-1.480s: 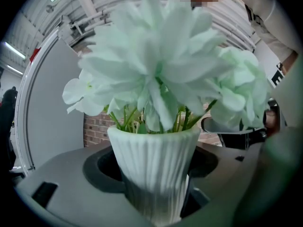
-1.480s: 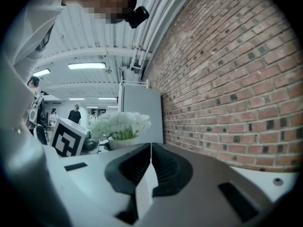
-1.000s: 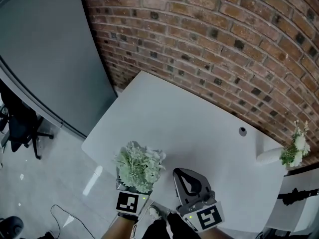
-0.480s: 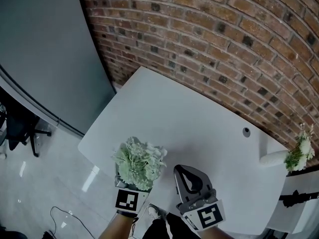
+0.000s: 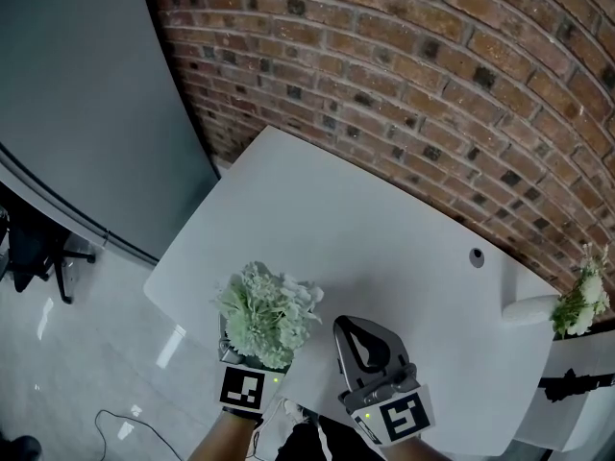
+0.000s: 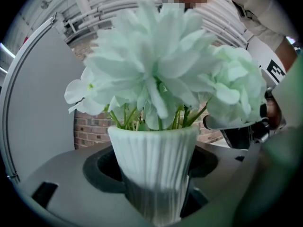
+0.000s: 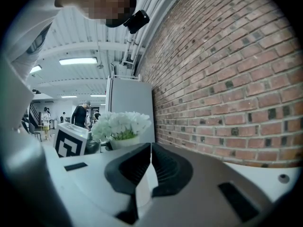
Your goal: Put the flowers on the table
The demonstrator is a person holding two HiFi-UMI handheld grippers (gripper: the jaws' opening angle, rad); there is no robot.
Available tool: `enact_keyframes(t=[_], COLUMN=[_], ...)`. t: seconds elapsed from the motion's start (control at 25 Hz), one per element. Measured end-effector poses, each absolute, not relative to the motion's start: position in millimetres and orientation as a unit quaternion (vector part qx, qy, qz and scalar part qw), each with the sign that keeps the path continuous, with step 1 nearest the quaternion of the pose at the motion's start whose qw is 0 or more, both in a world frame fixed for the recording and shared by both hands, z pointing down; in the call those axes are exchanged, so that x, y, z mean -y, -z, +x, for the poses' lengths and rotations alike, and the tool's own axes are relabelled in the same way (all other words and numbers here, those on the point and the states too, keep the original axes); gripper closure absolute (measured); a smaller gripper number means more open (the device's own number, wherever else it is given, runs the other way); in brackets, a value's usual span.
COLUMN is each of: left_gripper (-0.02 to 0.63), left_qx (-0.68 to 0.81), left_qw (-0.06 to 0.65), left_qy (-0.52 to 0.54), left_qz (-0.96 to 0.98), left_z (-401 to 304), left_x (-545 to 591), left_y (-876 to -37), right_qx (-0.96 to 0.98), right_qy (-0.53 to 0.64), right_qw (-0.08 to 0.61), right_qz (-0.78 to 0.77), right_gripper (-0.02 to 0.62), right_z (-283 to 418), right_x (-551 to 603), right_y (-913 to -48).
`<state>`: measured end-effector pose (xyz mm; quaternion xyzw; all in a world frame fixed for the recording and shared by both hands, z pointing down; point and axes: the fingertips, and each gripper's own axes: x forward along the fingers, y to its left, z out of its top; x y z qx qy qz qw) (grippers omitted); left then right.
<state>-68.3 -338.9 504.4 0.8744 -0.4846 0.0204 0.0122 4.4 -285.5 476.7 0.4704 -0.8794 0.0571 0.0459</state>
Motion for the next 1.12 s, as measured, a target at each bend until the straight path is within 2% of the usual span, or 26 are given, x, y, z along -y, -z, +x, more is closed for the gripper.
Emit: enact_keyframes(t=[1.12], left_gripper=[0.253], left_qx=[0.459], left_qw=[0.013], left_qy=[-0.012], left_qz=[0.888], left_z=[-68], left_x=[335], left_y=[-512], right_qx=[0.876], right_qy=[-0.067], right_qw=[0.048], right_qz=[0.475], right_gripper=[0.575], right_z=[5], right_x=[295], right_y=[-485])
